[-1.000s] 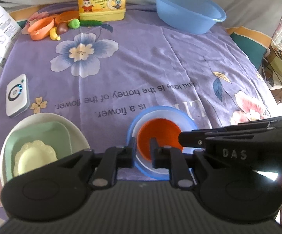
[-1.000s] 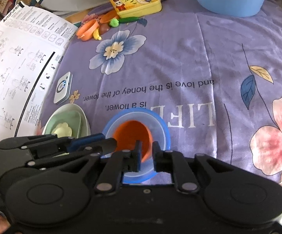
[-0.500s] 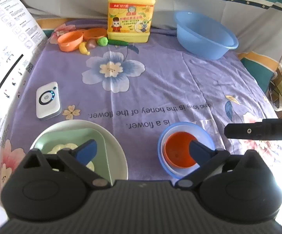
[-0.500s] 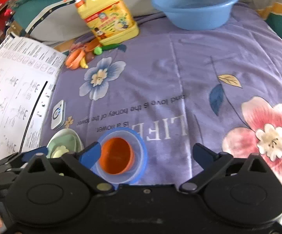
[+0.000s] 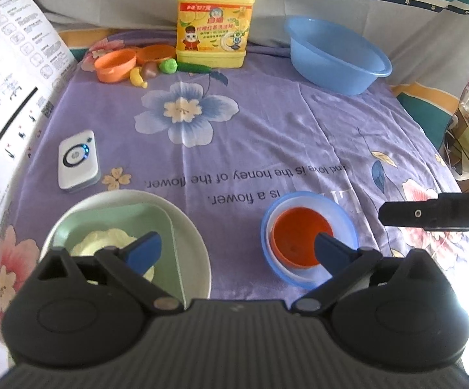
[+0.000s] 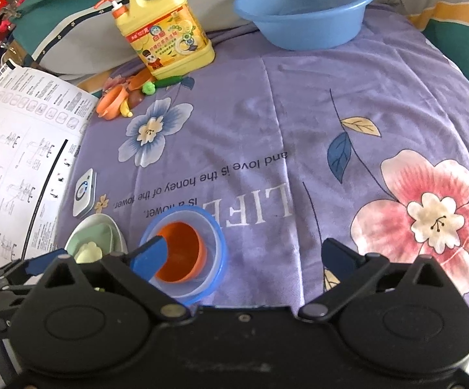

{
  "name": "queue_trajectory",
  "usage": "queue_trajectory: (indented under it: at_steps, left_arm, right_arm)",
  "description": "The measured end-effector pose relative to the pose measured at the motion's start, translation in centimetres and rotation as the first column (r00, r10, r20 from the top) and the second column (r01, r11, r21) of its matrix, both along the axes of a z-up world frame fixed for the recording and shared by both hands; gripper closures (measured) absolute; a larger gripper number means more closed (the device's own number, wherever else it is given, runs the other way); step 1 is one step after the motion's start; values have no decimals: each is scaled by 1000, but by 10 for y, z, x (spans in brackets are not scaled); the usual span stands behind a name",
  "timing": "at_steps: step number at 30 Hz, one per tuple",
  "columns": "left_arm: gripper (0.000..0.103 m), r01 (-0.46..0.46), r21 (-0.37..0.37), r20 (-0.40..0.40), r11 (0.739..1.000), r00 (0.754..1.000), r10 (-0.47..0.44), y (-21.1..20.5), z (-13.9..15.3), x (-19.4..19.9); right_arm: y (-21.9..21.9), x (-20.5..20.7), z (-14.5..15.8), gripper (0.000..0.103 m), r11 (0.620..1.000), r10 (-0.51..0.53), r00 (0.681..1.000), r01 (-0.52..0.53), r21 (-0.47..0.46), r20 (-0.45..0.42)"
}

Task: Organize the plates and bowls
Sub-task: 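Move the open right gripper to the rim of the nested blue bowl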

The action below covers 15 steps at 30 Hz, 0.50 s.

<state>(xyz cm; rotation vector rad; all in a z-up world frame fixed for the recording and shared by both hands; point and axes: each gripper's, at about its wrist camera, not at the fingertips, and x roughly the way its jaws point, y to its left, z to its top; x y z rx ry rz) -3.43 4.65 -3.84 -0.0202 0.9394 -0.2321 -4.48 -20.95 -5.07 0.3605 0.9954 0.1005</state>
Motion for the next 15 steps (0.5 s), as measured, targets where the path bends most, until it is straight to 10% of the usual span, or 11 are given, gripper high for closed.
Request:
queue_trajectory:
  at_steps: [15]
  left_arm:
    - [0, 17, -16, -32, 1000, 999, -18, -7, -18, 4]
  right_arm:
    - [5, 6, -11, 0, 1000, 6, 1000, -6, -1, -16]
